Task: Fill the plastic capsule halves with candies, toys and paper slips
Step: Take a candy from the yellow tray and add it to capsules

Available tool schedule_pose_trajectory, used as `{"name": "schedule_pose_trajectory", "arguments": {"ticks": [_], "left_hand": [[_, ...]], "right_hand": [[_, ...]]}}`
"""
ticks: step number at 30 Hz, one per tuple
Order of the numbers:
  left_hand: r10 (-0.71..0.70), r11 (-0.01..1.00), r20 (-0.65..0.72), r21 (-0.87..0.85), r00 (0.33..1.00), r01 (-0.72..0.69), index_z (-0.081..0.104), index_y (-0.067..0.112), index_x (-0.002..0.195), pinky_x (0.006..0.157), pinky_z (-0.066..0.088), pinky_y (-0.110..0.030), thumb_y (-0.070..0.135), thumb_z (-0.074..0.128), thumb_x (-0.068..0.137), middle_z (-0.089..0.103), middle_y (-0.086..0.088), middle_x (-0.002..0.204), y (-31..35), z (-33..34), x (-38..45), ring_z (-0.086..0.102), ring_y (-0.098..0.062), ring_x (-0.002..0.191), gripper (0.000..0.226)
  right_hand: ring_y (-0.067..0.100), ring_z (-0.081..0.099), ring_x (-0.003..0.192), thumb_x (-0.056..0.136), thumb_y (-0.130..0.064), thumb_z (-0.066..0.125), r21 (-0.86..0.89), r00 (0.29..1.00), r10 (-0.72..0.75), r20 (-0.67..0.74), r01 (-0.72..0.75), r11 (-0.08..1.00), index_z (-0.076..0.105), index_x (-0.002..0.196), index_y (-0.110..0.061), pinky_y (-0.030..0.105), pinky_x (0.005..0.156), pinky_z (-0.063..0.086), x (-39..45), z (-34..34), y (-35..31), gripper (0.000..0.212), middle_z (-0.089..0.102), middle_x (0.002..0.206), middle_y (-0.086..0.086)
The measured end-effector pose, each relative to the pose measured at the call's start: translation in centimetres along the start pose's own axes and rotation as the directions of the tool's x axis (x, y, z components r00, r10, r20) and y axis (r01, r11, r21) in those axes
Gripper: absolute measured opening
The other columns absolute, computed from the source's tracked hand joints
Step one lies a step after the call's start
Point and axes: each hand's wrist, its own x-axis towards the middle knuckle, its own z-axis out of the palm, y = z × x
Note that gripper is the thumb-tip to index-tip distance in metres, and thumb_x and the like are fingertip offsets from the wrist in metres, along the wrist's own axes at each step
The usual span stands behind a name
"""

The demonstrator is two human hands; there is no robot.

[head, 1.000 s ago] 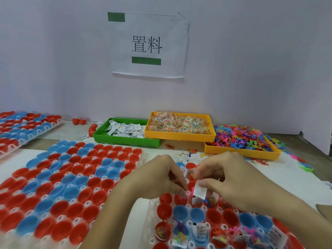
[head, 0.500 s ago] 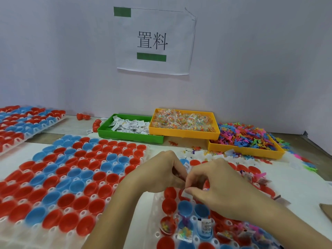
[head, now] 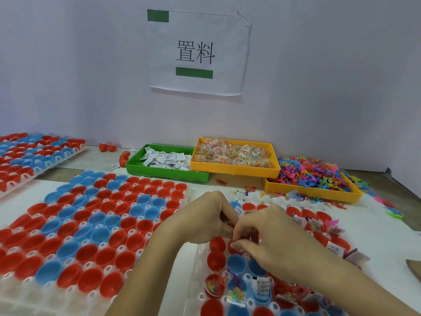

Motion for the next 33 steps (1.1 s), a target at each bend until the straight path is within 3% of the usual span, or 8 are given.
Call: {"name": "schedule_pose_trajectory", "arguments": {"ticks": [6,11,17,22,26,29,33], "left_hand": [[0.006,1.000,-0.003,-0.011,1.000,-0.006,0.081,0.016,0.089,0.070,0.054,-0.032,0.008,0.076,0.083,0.076,-0.004,0.080,-0.2,0.0,0.0,0.057,-0.010,0.066,0.012],[-0.003,1.000,-0.002,-0.017,1.000,0.003,0.081,0.019,0.090,0.076,0.058,-0.037,0.010,0.077,0.083,0.076,0.000,0.082,-0.2,0.0,0.1,0.063,-0.019,0.071,0.012],[-0.022,1.000,0.008,-0.005,1.000,0.023,0.081,0.019,0.092,0.070,0.055,-0.022,0.010,0.077,0.083,0.076,0.004,0.082,-0.3,0.0,0.1,0.061,-0.006,0.068,0.013],[-0.039,0.999,0.002,0.003,0.999,0.039,0.081,0.020,0.089,0.068,0.056,-0.029,0.009,0.078,0.082,0.075,0.002,0.079,-0.2,0.0,0.1,0.060,-0.008,0.066,0.013],[-0.052,0.999,0.012,-0.008,0.999,0.052,0.081,0.019,0.091,0.060,0.047,-0.013,0.014,0.080,0.080,0.075,0.009,0.080,-0.2,0.1,0.1,0.064,-0.003,0.068,0.012],[-0.052,0.999,0.011,-0.001,0.999,0.052,0.081,0.021,0.091,0.063,0.052,-0.018,0.017,0.081,0.080,0.075,0.005,0.083,-0.1,0.1,0.1,0.067,-0.015,0.075,0.011],[-0.049,0.999,0.019,0.007,0.999,0.049,0.080,0.023,0.091,0.066,0.055,-0.021,0.019,0.080,0.081,0.074,0.007,0.084,0.1,0.2,0.0,0.065,-0.014,0.075,0.011]], "right_hand": [[-0.006,0.062,0.080,0.089,-0.021,0.073,-0.006,1.000,0.023,0.016,-0.023,1.000,0.076,0.086,-0.029,0.011,0.066,0.050,0.2,0.2,0.2,0.008,0.064,0.074,-0.022],[0.002,0.061,0.073,0.090,-0.024,0.072,-0.093,1.000,0.004,-0.024,-0.006,0.996,0.068,0.085,-0.030,0.019,0.066,0.053,0.2,0.6,0.1,0.009,0.062,0.079,-0.016],[-0.001,0.054,0.081,0.094,-0.030,0.065,-0.205,0.999,-0.053,-0.012,0.049,0.978,0.075,0.096,-0.029,0.012,0.069,0.045,0.3,0.6,-0.1,0.010,0.053,0.085,-0.022],[-0.002,0.054,0.086,0.093,-0.046,0.061,-0.192,0.996,-0.092,-0.021,0.087,0.978,0.075,0.103,-0.037,0.022,0.076,0.051,-0.4,-0.4,0.3,0.019,0.056,0.088,-0.026],[-0.003,0.058,0.084,0.087,-0.050,0.059,-0.095,0.982,-0.045,-0.183,0.028,0.995,0.077,0.092,-0.037,0.019,0.070,0.048,-1.0,-2.9,1.8,0.023,0.064,0.081,-0.024],[0.005,0.061,0.077,0.086,-0.031,0.072,-0.053,0.934,0.024,-0.357,-0.046,0.998,0.078,0.084,-0.033,0.020,0.064,0.049,-1.3,-5.1,4.0,0.007,0.068,0.075,-0.019],[-0.004,0.061,0.078,0.086,-0.019,0.074,0.005,0.878,0.126,-0.463,-0.139,0.990,0.076,0.085,-0.034,0.014,0.055,0.045,-2.1,-7.0,7.7,0.015,0.069,0.075,-0.021]]}}
